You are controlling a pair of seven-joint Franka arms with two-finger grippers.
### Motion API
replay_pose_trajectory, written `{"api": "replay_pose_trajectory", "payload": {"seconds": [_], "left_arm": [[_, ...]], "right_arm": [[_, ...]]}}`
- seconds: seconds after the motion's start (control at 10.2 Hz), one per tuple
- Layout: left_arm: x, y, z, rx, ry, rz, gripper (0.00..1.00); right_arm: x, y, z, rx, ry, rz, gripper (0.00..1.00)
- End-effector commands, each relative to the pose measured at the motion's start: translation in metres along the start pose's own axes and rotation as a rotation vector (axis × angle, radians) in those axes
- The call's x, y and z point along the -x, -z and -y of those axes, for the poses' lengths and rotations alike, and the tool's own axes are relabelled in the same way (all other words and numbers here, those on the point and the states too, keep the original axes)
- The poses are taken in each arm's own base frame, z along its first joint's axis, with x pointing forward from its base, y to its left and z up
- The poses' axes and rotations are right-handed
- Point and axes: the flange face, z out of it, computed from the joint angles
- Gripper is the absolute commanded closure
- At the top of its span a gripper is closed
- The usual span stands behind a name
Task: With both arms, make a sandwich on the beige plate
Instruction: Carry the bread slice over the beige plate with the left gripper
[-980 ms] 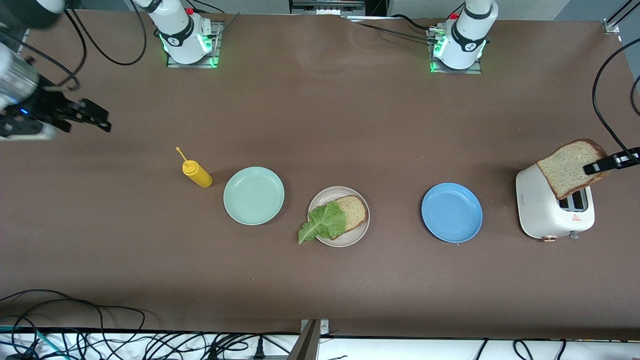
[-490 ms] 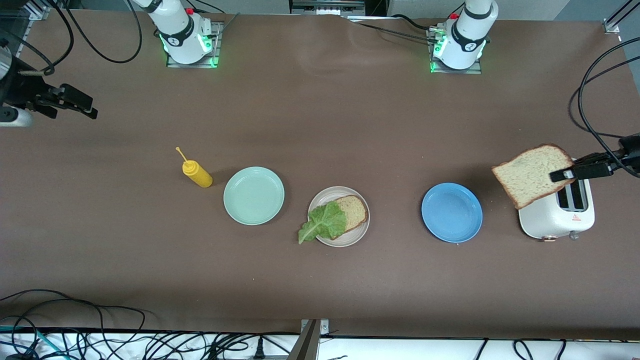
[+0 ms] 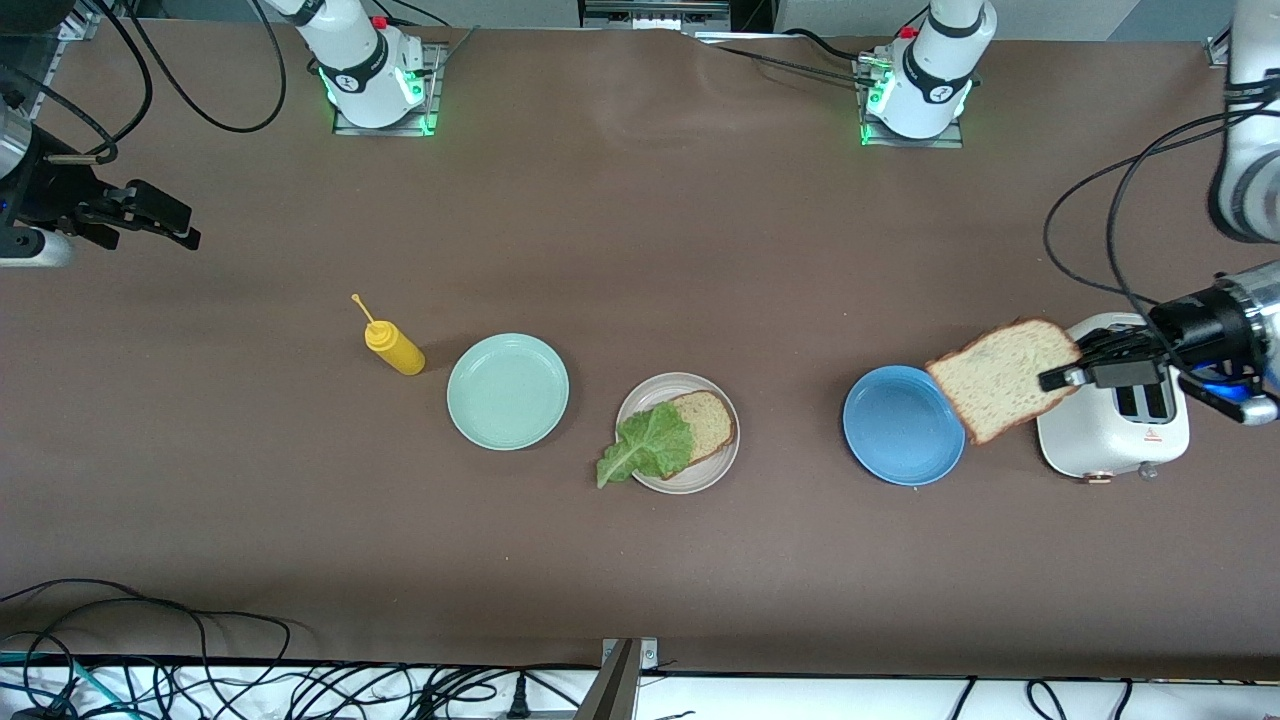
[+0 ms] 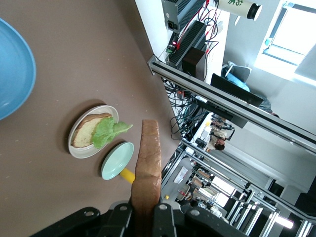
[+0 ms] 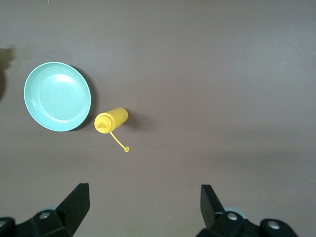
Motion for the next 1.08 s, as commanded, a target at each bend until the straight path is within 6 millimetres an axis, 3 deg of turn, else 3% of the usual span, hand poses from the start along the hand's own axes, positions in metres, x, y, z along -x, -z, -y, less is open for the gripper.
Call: {"api": "replay_pose_trajectory", "payload": {"seconds": [0.0,0.39,0.69,0.98], "left_arm": [[0.008,-0.042,0.022,0.096,0.007,-0.038,1.00],[0.028,-0.107,0.070,0.282,-0.008,-0.107,1.00],[0.052,-0.179,0.085,0.337,-0.008,-0.192,1.00],[0.080,-0.234,0.096,0.358,-0.009,-0.262,1.00]], "right_arm": [[-0.006,0.007,-0.002,-0.013,-0.025,-0.010,0.00],[-0.004,0.008,-0.004,-0.013,-0.020,-0.005,0.00],[-0.004,0.009,-0.006,-0.014,-0.021,-0.005,0.00],[-0.004,0.008,-0.006,-0.014,-0.023,-0.003,0.00]]}}
